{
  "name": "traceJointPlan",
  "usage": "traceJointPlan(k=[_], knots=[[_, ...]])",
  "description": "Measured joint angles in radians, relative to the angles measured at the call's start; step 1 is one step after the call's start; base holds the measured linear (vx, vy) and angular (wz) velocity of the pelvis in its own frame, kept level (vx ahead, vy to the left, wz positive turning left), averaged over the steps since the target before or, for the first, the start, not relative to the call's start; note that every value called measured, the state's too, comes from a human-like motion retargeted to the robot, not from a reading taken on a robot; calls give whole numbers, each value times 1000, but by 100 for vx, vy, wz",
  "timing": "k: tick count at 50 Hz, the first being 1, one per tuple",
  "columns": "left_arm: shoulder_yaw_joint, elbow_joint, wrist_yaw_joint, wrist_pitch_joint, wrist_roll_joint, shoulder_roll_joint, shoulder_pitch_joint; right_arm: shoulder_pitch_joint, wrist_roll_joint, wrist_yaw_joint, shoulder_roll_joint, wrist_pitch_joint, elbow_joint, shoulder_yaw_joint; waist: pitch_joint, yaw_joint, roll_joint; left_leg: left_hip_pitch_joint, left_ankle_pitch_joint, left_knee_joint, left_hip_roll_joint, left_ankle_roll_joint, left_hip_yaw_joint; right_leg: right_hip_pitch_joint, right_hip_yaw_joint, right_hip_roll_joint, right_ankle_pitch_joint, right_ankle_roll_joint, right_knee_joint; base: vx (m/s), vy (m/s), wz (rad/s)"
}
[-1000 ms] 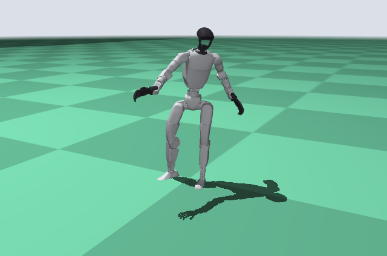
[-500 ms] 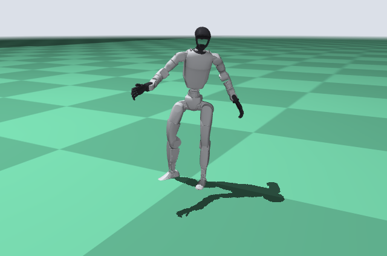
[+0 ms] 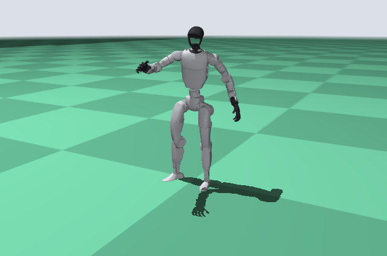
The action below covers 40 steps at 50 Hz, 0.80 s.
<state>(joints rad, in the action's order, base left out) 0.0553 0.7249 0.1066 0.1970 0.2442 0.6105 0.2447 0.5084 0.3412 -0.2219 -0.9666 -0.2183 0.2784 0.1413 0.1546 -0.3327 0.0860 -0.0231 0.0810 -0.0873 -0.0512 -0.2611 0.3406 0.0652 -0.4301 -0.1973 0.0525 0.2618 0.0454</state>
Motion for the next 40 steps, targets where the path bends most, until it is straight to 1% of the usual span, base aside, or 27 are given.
traceJointPlan(k=[3, 5, 6, 7, 8, 9, 11, 13, 15, 16, 17, 18, 19, 20, 22, 25, 28, 30, 32, 36, 40], knots=[[9, -65, 23, 5, 36, 12, -14, -36, 73, -167, 25, 4, 52, -90, -6, 28, -1, -16, 1, 0, 4, 1, -8, -14, 0, -8, 2, 0, 10, 8, -3, 13], [17, -103, 32, 1, 56, 21, -23, -56, 160, -282, 47, 6, 70, -148, -11, 46, 0, -27, 1, 0, 8, 3, -13, -22, -1, -15, 3, 0, 20, 9, -4, 12], [18, -115, 15, -8, 46, 26, -27, -66, 75, -276, 26, 72, 100, -161, -14, 54, 2, -31, 1, 0, 12, 9, -16, -24, 0, -20, 2, 0, 27, 9, -5, 6], [21, -126, 13, -15, 47, 28, -32, -72, 82, -313, 27, 89, 108, -180, -17, 63, 3, -36, 1, 0, 13, 12, -17, -26, 1, -24, 2, 0, 33, 9, -6, 1], [27, -137, 44, -17, 73, 26, -37, -69, 276, -436, 72, 7, 74, -213, -21, 74, 2, -42, 1, 0, 13, 9, -16, -29, 1, -25, 1, 0, 37, 9, -8, -4], [30, -142, 60, -20, 84, 24, -38, -70, 366, -508, 93, -34, 58, -232, -25, 84, 2, -48, 1, 0, 12, 9, -14, -32, 4, -25, 0, 0, 41, 9, -9, -11], [35, -144, 73, -27, 87, 20, -38, -73, 409, -585, 104, -63, 43, -245, -34, 102, 1, -58, 2, 0, 10, 13, -6, -34, 12, -25, -4, 0, 47, 9, -10, -24], [39, -135, 75, -31, 77, 11, -33, -76, 364, -622, 97, -60, 22, -231, -44, 120, -3, -68, 4, 1, 6, 17, 8, -33, 26, -20, -9, 0, 51, 9, -13, -42], [44, -120, 62, -30, 52, 1, -21, -79, 235, -614, 70, -25, -10, -191, -56, 138, -10, -78, 7, 1, -2, 22, 28, -30, 46, -9, -14, 0, 50, 8, -15, -58], [48, -110, 49, -28, 33, -5, -13, -78, 142, -587, 49, -1, -31, -163, -62, 146, -15, -82, 8, 1, -7, 24, 41, -28, 58, -1, -16, 0, 47, 8, -17, -70], [52, -99, 28, -26, 6, -10, -5, -75, 4, -534, 16, 46, -46, -132, -69, 155, -21, -86, 10, 2, -12, 27, 55, -25, 70, 8, -18, 0, 44, 8, -18, -79], [55, -86, -6, -27, -36, -17, 4, -67, -225, -426, -39, 137, -48, -96, -76, 163, -28, -89, 13, 4, -18, 33, 70, -21, 85, 17, -20, 0, 41, 8, -19, -83], [63, -76, -22, -20, -57, -21, 13, -56, -269, -392, -54, 116, -88, -70, -83, 171, -36, -92, 15, 6, -27, 31, 86, -19, 98, 29, -21, 0, 35, 8, -21, -85], [75, -68, -30, -10, -65, -23, 21, -44, -219, -395, -50, 38, -146, -49, -91, 180, -45, -95, 17, 9, -37, 26, 102, -18, 110, 44, -22, 0, 27, 9, -20, -79], [100, -44, -91, 20, -125, -28, 34, -11, -364, -251, -99, -15, -203, 0, -94, 200, -61, -110, 36, 27, -48, 35, 124, -33, 136, 59, -26, 0, 14, 11, -17, -70], [127, -16, -179, 37, -184, -35, 35, 51, -441, -94, -156, -67, -306, 67, -105, 219, -85, -126, 46, 40, -72, 37, 161, -41, 170, 90, -32, 0, -6, 11, -20, -67], [133, -7, -222, 35, -207, -44, 25, 80, -438, -22, -189, -76, -369, 99, -118, 234, -105, -136, 47, 44, -95, 33, 189, -46, 194, 121, -38, 0, -22, 11, -23, -49], [129, -8, -214, 31, -207, -54, 14, 65, -421, -33, -188, -73, -370, 84, -123, 246, -116, -142, 47, 49, -108, 34, 202, -51, 204, 135, -44, 0, -29, 12, -21, -27], [121, -15, -183, 26, -191, -66, 1, 20, -390, -87, -166, -67, -338, 33, -126, 256, -123, -145, 48, 58, -117, 38, 208, -56, 209, 143, -53, 0, -31, 12, -19, -10], [111, -45, -105, 7, -137, -82, -28, -104, -288, -236, -91, -54, -254, -117, -127, 272, -124, -139, 52, 100, -128, 59, 212, -68, 211, 143, -77, 0, -24, 13, -16, 4], [118, -91, -42, -29, -80, -90, -52, -220, -131, -397, -4, -45, -218, -236, -121, 274, -112, -118, 64, 178, -126, 92, 206, -84, 210, 123, -103, 0, -8, 15, -12, 7]])
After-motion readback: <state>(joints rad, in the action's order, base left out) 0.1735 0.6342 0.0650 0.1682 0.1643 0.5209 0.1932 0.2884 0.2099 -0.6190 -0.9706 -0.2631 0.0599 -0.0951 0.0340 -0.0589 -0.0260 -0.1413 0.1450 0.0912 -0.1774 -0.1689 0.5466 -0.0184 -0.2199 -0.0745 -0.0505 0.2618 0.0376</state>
